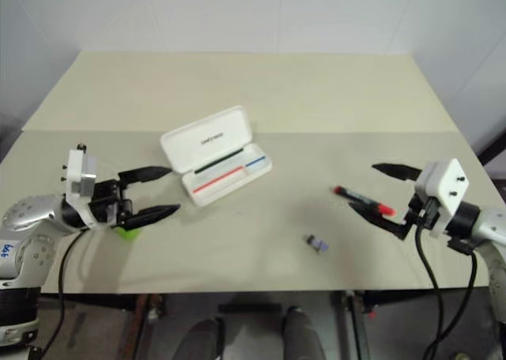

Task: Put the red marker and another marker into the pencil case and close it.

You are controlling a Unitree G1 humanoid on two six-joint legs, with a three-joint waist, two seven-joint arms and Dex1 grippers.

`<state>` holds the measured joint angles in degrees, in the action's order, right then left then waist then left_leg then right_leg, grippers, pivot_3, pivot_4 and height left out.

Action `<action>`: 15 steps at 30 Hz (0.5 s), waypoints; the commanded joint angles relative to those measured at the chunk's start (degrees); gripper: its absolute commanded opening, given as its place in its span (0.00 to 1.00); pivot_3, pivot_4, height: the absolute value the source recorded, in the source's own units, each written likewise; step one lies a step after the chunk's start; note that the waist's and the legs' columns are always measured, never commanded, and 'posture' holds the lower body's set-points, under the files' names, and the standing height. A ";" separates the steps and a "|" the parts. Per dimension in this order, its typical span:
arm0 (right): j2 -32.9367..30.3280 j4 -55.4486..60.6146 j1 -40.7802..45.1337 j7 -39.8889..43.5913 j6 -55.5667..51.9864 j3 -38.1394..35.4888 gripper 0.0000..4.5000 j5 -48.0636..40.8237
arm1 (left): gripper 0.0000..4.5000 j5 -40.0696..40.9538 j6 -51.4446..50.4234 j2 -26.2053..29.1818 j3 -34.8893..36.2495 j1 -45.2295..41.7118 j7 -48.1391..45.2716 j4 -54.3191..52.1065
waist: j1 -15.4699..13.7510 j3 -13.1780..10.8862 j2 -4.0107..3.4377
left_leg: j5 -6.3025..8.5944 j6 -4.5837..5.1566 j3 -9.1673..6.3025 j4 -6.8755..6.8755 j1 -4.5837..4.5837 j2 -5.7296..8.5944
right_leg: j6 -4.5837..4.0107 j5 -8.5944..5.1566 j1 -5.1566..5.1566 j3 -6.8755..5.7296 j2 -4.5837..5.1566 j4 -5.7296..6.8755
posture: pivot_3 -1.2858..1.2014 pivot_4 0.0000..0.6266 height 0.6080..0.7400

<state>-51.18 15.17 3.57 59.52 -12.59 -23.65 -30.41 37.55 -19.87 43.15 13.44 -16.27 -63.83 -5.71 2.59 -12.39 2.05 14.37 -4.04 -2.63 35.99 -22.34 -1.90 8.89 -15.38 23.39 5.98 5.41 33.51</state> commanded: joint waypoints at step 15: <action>4.11 3.21 4.33 -3.17 -0.22 5.13 1.00 -0.59 | 0.79 -4.29 1.70 -1.40 -2.00 -1.50 2.77 -0.27 | 0.31 0.00 0.00 | -0.01 0.01 -0.01 0.01 0.01 0.00 | 0.00 0.00 0.01 0.00 -0.01 0.05 | 0.52 0.24 1.00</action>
<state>-47.49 15.83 6.91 57.44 -12.78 -18.48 -30.37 33.92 -19.54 41.58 11.07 -16.79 -61.27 -5.92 2.90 -12.39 2.05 14.36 -4.04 -2.63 36.01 -22.34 -1.90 8.89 -15.38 23.39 5.99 5.41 33.56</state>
